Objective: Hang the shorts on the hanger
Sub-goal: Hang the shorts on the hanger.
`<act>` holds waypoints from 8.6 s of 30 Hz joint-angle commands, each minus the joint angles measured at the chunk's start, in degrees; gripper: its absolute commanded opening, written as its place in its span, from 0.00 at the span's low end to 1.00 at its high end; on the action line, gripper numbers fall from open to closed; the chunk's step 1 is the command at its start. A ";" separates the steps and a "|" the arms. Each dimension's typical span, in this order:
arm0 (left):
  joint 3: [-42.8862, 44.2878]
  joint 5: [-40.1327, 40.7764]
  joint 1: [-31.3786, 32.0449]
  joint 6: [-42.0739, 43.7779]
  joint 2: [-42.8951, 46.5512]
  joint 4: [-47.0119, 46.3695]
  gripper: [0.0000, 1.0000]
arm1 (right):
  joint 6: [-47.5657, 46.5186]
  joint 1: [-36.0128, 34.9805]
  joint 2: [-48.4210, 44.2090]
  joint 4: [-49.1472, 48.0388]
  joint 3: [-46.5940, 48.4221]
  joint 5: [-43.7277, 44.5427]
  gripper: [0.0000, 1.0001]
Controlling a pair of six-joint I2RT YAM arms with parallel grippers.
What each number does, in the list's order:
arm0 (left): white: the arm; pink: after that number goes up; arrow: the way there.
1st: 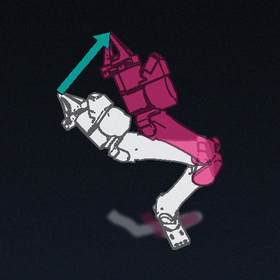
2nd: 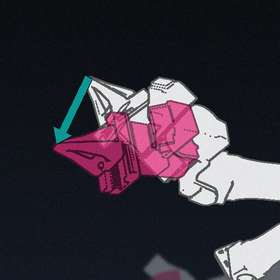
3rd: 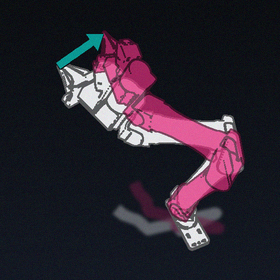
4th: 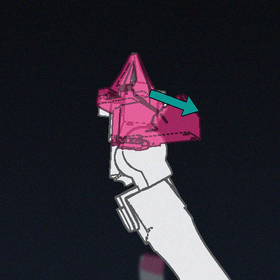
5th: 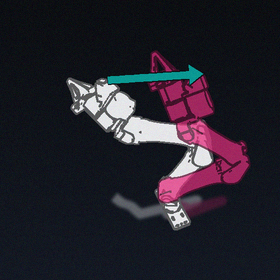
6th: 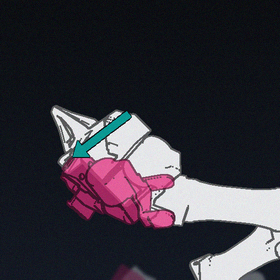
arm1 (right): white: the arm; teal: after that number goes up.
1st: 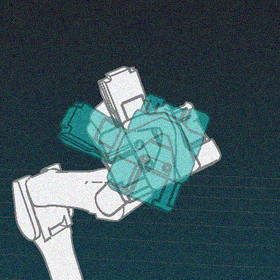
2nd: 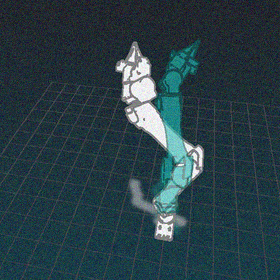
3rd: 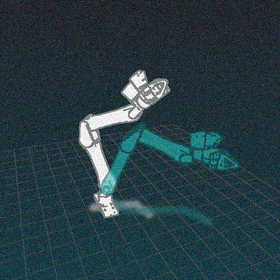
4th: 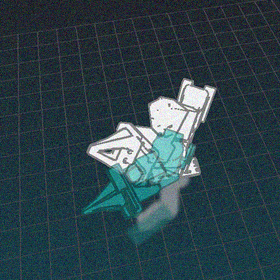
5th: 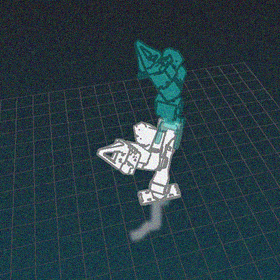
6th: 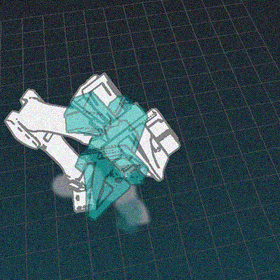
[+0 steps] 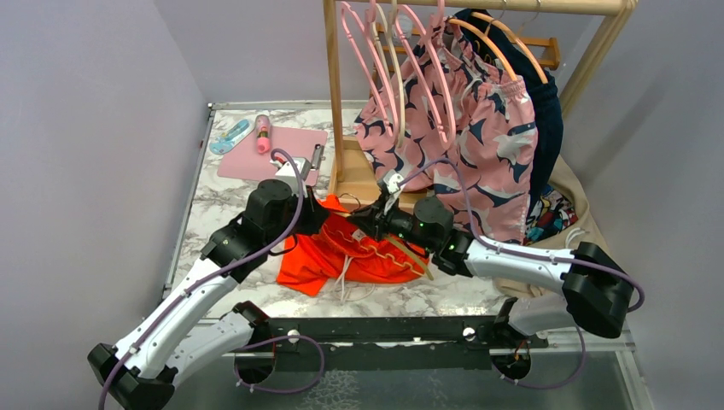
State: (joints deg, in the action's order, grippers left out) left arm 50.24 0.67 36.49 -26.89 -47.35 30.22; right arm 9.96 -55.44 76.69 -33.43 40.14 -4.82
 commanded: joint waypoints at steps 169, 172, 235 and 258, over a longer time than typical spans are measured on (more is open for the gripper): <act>16.39 -9.08 0.16 13.18 19.32 -5.25 0.99 | -11.54 -9.05 -35.11 3.95 -7.97 -9.19 0.01; 15.44 -17.09 0.16 14.05 18.45 -6.93 0.94 | -13.03 -9.02 -37.67 7.52 -7.42 -7.82 0.01; -4.85 -6.12 0.16 -4.54 12.49 -7.22 0.65 | -9.86 -9.05 -23.60 -9.16 -3.68 6.86 0.01; -7.70 -7.90 0.15 -5.95 16.11 -12.69 0.00 | -11.20 -9.07 -22.63 -6.90 -2.89 6.94 0.01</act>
State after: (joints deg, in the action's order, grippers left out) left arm 43.03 -7.33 36.51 -33.76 -33.91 18.92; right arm 0.38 -64.45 54.87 -36.38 33.71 1.61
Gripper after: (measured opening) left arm 0.011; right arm 0.104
